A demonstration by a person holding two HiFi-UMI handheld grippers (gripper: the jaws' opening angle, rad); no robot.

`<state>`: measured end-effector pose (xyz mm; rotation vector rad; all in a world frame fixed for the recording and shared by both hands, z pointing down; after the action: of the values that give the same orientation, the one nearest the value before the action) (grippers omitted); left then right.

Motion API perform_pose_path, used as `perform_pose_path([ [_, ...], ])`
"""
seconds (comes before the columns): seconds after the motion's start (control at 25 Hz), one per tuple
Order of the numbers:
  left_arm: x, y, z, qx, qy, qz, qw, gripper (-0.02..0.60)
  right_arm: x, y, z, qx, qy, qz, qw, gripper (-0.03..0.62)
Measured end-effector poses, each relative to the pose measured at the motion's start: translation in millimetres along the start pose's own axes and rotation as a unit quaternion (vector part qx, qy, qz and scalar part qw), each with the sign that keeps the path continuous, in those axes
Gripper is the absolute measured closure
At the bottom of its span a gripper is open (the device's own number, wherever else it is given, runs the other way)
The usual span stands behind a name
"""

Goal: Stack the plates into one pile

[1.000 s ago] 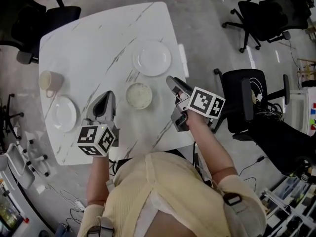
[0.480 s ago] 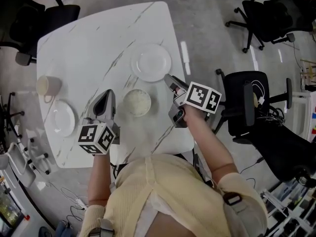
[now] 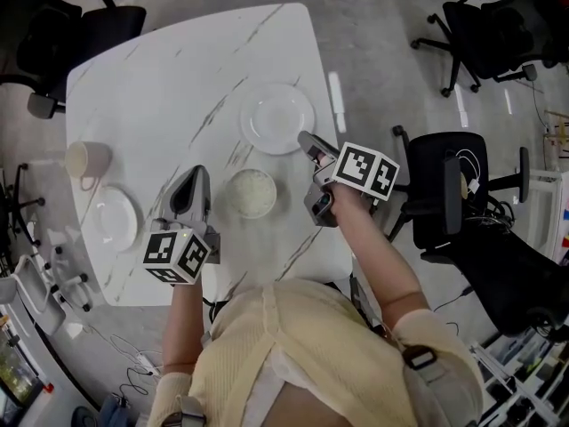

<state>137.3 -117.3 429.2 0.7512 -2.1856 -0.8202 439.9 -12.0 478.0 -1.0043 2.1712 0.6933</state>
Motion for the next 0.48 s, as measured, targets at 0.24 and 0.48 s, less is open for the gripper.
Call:
perform_pose_path([
  [0.24,2.7,0.3,-1.1,-0.002,0.008,0.005,0.9999,0.577,3.3,-3.7,-7.5,0.009,0.014,-0.006,1.000,0.445],
  [0.48,3.7,-1.0,-5.5,-0.003,0.014,0.010,0.9998,0.577,4.4,-6.6,-8.6,0.005,0.027,-0.008,1.000,0.464],
])
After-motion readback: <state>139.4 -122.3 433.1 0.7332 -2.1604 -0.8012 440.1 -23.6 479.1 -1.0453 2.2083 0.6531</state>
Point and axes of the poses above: the fingertips, and each gripper's own axes: z backward along the fingers, x to its left, y out of its underside, the point moved 10 cm from there along z, backward along the fingers, and after that the axes turned 15 degrees about x, right-handed, at the moved point
